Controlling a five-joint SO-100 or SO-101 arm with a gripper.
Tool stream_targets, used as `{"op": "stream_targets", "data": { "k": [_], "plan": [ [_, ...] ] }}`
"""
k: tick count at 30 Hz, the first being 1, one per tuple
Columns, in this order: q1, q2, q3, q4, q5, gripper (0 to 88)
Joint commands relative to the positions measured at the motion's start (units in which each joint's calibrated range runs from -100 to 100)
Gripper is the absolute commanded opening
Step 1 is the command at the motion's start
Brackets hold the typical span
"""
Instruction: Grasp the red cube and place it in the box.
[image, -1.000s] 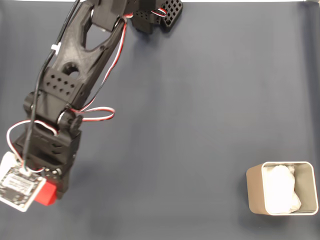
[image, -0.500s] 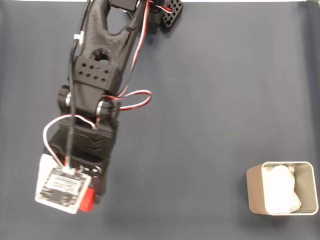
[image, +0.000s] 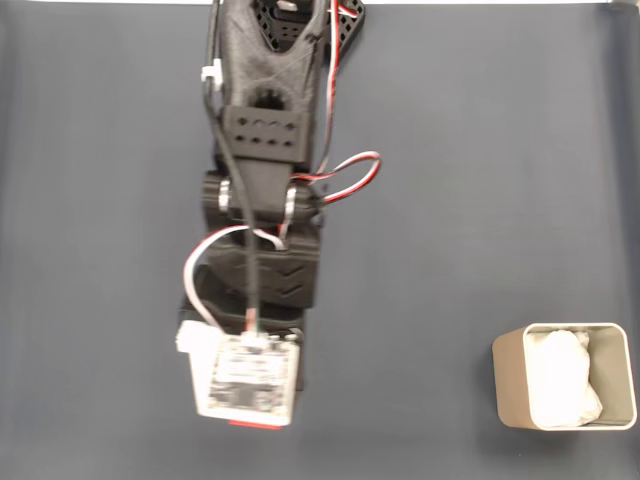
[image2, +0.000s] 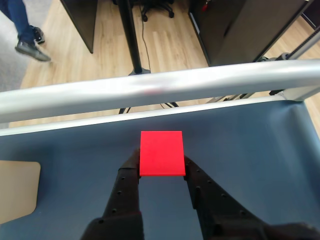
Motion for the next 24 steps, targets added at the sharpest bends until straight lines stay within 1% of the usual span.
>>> {"op": "stream_targets", "data": {
  "k": [1,24],
  "plan": [
    [-3.03,-5.97,0.0,0.06,0.83,3.3],
    [-19.15,-10.04,0.91,-0.6,2.05,3.2]
  ]
}}
